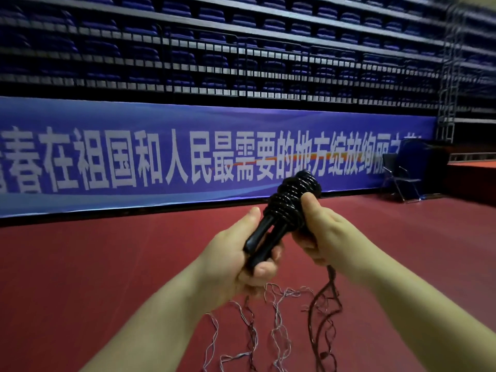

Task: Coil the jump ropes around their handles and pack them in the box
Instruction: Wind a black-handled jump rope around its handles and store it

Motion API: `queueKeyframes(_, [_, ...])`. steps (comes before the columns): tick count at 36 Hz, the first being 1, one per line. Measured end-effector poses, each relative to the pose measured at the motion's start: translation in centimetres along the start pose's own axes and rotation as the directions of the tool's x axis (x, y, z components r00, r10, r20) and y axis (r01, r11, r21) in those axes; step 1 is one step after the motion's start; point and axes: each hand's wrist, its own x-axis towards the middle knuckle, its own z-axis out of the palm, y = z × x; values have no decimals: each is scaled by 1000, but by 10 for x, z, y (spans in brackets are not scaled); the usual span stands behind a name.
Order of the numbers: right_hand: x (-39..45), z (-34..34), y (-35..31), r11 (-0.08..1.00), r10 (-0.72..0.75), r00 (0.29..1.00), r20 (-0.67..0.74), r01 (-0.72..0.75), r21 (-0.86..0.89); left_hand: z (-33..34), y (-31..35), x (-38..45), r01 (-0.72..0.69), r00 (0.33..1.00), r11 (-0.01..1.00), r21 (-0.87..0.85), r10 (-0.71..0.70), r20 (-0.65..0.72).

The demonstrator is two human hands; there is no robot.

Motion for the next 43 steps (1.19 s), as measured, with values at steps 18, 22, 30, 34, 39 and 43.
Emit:
queueKeyframes(18, [1, 17, -48, 989, 104, 994, -29, -107, -104, 14, 33, -37, 119, 753, 447, 887, 541, -374])
queueKeyframes(22, [8, 25, -62, 992, 129, 990, -61, -130, -1, 16, 44, -47, 146, 718, 321, 936, 616, -323])
queueKeyframes(30, [0, 31, -77, 958, -158, 984, 81, 133, 253, 0, 67, -81, -154, 988, 933, 325, 156, 20])
queueKeyframes(34, [-3, 32, -91, 941, -245, 965, 92, 214, 263, -10, 60, -82, -145, 966, 988, -49, 152, 209])
queueKeyframes(39, [-2, 23, -98, 984, -175, 981, 87, 171, 54, 0, 69, -82, -201, 979, 969, 140, 205, -13])
queueKeyframes(43, [-9, 13, -98, 984, -107, 987, 117, 122, -133, 0, 76, -81, -151, 933, 839, 523, 296, -206])
